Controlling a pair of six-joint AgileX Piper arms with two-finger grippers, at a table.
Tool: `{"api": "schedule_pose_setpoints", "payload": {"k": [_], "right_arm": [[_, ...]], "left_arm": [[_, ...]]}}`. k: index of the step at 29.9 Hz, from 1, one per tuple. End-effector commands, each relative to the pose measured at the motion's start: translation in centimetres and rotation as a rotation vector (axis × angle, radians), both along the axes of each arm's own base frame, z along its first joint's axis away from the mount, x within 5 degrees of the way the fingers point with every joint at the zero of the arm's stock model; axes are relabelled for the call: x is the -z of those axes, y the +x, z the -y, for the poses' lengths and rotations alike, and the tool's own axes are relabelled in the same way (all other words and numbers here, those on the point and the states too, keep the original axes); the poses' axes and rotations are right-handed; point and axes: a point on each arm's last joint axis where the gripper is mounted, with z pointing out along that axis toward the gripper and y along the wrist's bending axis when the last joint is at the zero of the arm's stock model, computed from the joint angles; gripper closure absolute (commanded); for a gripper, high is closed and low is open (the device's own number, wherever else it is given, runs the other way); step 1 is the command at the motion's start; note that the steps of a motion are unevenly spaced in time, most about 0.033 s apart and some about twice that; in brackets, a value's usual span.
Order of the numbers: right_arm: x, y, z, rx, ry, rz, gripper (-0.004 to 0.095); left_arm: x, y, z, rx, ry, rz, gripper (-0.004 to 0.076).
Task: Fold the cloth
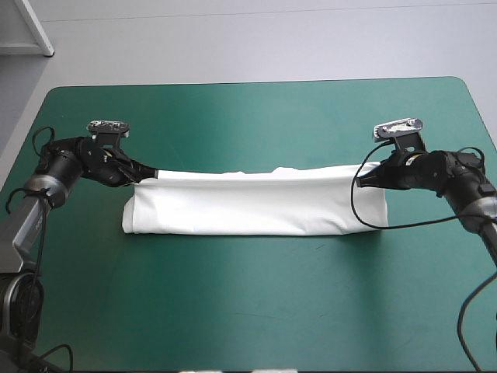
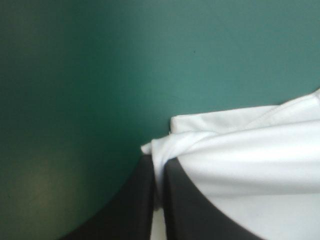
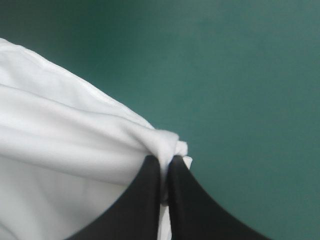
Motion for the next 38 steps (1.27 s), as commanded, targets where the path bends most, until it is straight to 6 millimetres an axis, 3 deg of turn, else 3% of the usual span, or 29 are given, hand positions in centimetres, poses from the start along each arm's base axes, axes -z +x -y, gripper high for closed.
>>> {"api": "schedule_pose_setpoints", "payload": {"k": [1, 5, 8, 12, 14, 18, 24, 27, 30, 31, 34, 38], "right_arm": [[-1.3, 1.4, 0.2, 0.011, 0.004, 0.083, 0.0846], [-1.1, 2.3, 0.1, 0.024, 0.015, 0.087, 0.0582], [-1.9, 2.9, 0.3, 0.051, 0.017, 0.172, 0.043], [-3.7, 3.3, 0.5, 0.067, 0.004, 0.228, 0.0413], [-4.5, 3.4, 0.6, 0.06, -0.013, 0.236, 0.0413], [-6.0, 3.0, 0.8, 0.069, -0.033, 0.216, 0.0432], [-8.9, -0.1, 0.9, 0.067, -0.024, 0.256, 0.0538], [-10.5, -2.1, 1.0, 0.064, -0.022, 0.278, 0.0573], [-11.8, -3.9, 1.2, 0.062, -0.024, 0.301, 0.0581], [-12.0, -4.3, 1.2, 0.066, -0.022, 0.3, 0.0581], [-12.1, -5.0, 1.4, 0.087, -0.024, 0.267, 0.0584], [-10.7, -5.1, 1.5, 0.102, -0.03, 0.191, 0.0584]], "left_arm": [[-1.9, 0.8, 0.0, -0.01, -0.006, 0.126, 0.0704], [-2.0, 1.3, 0.4, 0.025, -0.032, 0.163, 0.0654], [-2.4, 1.6, 0.5, 0.038, -0.043, 0.218, 0.0507], [-4.3, 2.1, 0.5, 0.048, -0.035, 0.28, 0.0267], [-5.7, 2.3, 0.6, 0.055, -0.033, 0.307, 0.0224], [-8.5, 2.2, 1.2, 0.09, -0.079, 0.303, 0.0268], [-9.8, 0.9, 4.6, 0.297, -0.293, 0.247, 0.0379], [-9.6, 0.2, 7.1, 0.405, -0.344, 0.194, 0.0472], [-9.2, -0.7, 10.1, 0.497, -0.334, 0.171, 0.0676], [-9.1, -1.1, 11.2, 0.537, -0.332, 0.171, 0.0701], [-7.7, -2.1, 14.2, 0.595, -0.345, 0.135, 0.0705], [-4.7, -2.7, 17.1, 0.643, -0.351, 0.035, 0.0705]]}}
